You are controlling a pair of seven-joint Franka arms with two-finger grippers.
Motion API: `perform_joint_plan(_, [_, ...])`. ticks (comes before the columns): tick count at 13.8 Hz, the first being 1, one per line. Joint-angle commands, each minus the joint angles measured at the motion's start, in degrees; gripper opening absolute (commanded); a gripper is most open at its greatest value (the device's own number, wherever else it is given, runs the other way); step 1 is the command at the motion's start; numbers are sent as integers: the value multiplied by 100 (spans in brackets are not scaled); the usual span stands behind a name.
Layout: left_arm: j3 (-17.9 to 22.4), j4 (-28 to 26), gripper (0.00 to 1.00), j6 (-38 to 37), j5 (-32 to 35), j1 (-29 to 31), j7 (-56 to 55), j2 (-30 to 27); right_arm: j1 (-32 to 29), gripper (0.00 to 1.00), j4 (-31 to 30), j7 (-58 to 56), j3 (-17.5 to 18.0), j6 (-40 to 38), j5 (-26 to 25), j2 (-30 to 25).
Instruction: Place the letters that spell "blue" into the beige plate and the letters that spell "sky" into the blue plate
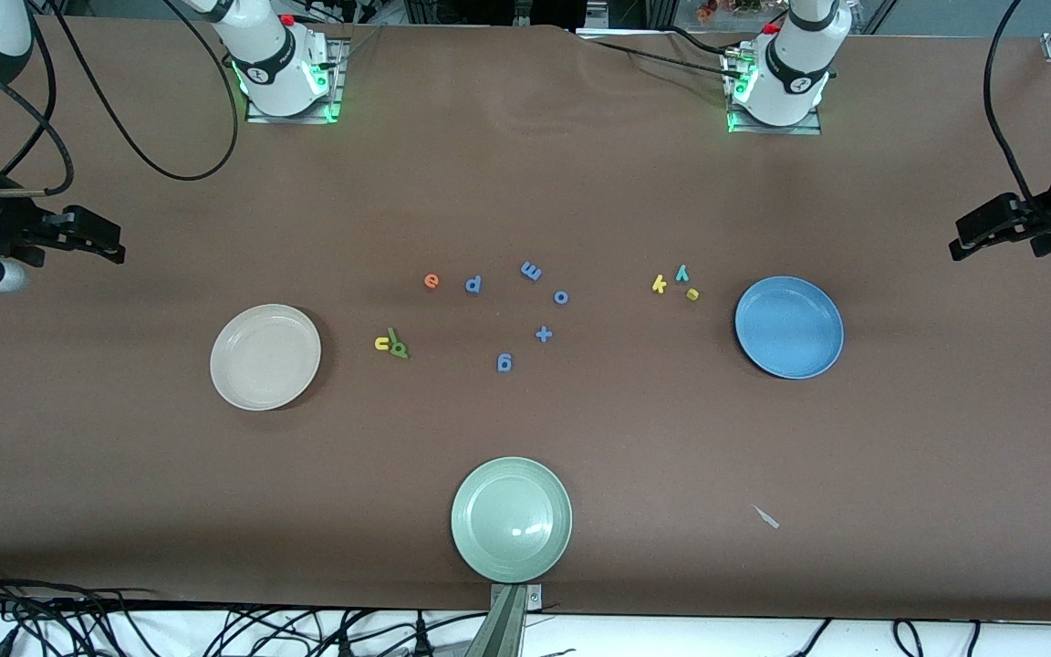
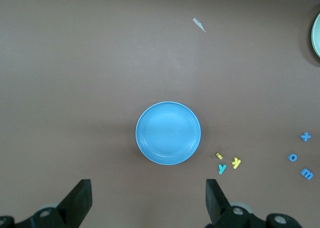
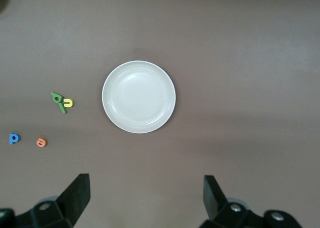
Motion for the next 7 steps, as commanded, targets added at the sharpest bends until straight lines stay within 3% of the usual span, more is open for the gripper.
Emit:
perform_joint_plan(1, [-9,165,100,-120,144,76,153,66,-17,100,-83,35,-2,-33,106,-105])
perform_joint_plan(7, [-9,148,100,-120,144,85,136,84,-17,100,-74,35,-2,-33,106,-105])
